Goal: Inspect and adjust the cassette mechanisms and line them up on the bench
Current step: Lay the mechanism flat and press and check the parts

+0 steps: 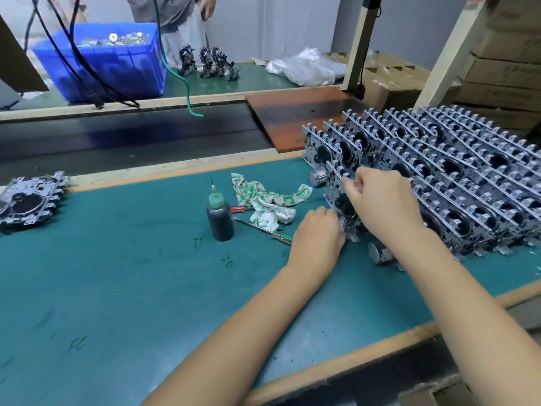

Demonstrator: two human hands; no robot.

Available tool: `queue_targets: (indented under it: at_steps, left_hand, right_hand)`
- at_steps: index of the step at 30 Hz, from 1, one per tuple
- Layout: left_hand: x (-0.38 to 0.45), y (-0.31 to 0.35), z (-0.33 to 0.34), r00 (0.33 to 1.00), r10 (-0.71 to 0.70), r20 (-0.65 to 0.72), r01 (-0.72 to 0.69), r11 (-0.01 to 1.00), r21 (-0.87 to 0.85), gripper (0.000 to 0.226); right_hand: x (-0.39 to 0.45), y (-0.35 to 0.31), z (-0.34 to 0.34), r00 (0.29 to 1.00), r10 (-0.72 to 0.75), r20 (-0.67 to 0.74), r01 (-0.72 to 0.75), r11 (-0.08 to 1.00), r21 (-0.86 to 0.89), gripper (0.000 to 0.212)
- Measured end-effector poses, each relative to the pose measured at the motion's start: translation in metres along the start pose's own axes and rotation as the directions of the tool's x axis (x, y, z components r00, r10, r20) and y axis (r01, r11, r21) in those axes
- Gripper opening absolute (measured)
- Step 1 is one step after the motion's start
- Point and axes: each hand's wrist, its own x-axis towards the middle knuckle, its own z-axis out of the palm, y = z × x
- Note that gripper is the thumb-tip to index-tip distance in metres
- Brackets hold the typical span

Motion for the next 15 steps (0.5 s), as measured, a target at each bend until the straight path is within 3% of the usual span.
queue_targets:
  at_steps: [5, 6, 10, 15]
  left_hand:
    - [0.002, 0.0, 0.002, 1.0, 0.013, -0.019, -0.013, 1.0, 0.024, 0.031]
    - [0.003, 0.0, 0.003, 1.0, 0.019, -0.023, -0.018, 1.0, 0.024, 0.032]
    - [0.007, 0.003, 0.004, 1.0, 0.02, -0.01, -0.02, 1.0, 0.009, 0.035]
    - [0.011, 0.009, 0.007, 1.0, 0.029, -0.003, -0.029, 1.0, 0.009, 0.034]
  right_hand:
    - [-0.004, 0.014, -0.025, 0.955, -0.093, -0.282, 0.078, 0.995, -0.065, 0.028]
    - [-0.006, 0.019, -0.027, 0.963, -0.075, -0.259, 0.05, 0.993, -0.103, 0.027]
    - [-0.011, 0.031, -0.014, 0.996, -0.042, 0.075, 0.058, 0.97, -0.236, 0.039]
    - [-0.011, 0.04, -0.013, 0.985, -0.104, 0.139, 0.13, 0.971, -0.201, 0.042]
